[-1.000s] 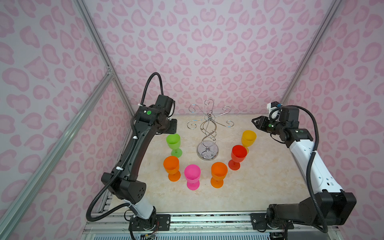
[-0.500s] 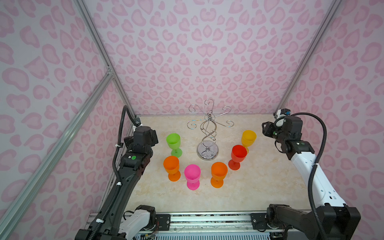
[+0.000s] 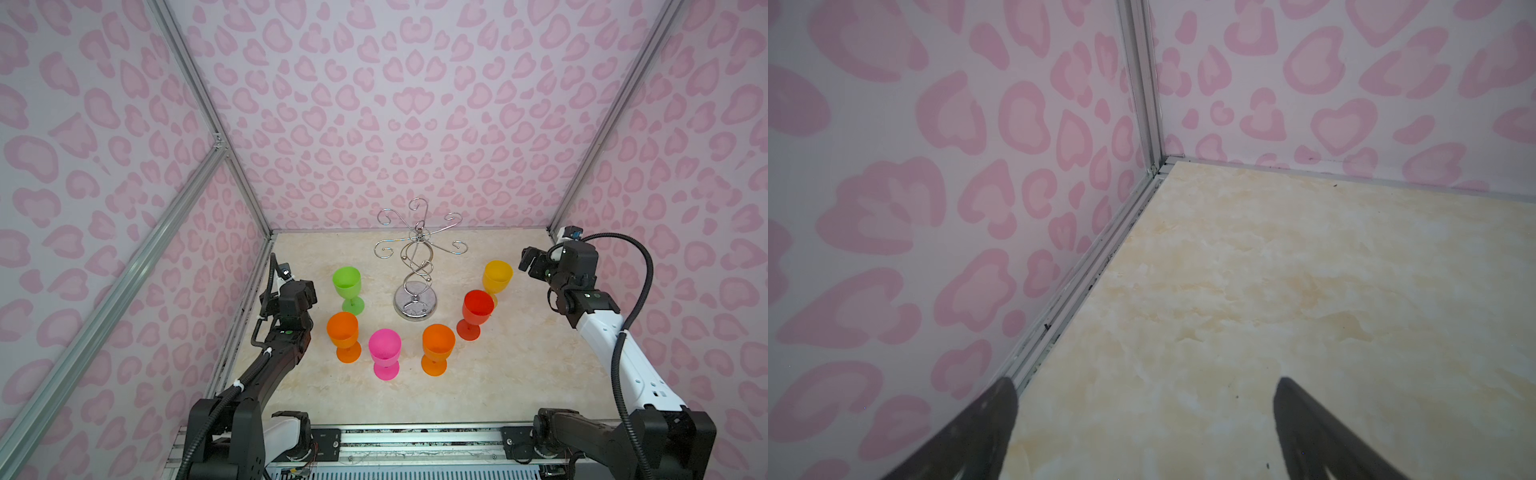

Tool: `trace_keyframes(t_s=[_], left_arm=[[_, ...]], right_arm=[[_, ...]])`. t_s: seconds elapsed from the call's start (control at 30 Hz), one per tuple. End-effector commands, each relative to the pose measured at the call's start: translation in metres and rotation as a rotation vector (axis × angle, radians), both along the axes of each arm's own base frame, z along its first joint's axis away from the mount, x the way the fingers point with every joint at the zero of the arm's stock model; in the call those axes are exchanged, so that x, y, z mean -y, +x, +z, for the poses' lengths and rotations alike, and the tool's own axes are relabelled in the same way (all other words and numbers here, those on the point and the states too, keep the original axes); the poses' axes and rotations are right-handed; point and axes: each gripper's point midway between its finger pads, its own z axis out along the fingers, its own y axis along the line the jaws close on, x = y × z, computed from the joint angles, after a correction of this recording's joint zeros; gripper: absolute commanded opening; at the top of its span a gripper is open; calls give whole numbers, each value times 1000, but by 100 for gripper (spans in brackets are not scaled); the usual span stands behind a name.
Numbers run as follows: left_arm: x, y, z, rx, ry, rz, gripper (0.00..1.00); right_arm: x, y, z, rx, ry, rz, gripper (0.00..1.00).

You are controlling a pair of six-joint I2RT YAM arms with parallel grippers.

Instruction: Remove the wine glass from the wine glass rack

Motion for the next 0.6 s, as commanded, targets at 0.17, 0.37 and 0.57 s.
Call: trace_keyframes(t_s=[0.17, 0.37, 0.57], left_arm=[[26, 21, -25, 127, -92, -168, 98], [22, 19, -40, 155, -129, -181, 98], [25, 17, -45, 162, -128, -206, 98]], right_arm=[[20, -1, -12, 99, -76, -101, 98], [27, -6, -43, 160, -155, -141, 98], [35, -9, -90, 124, -243, -175, 98]])
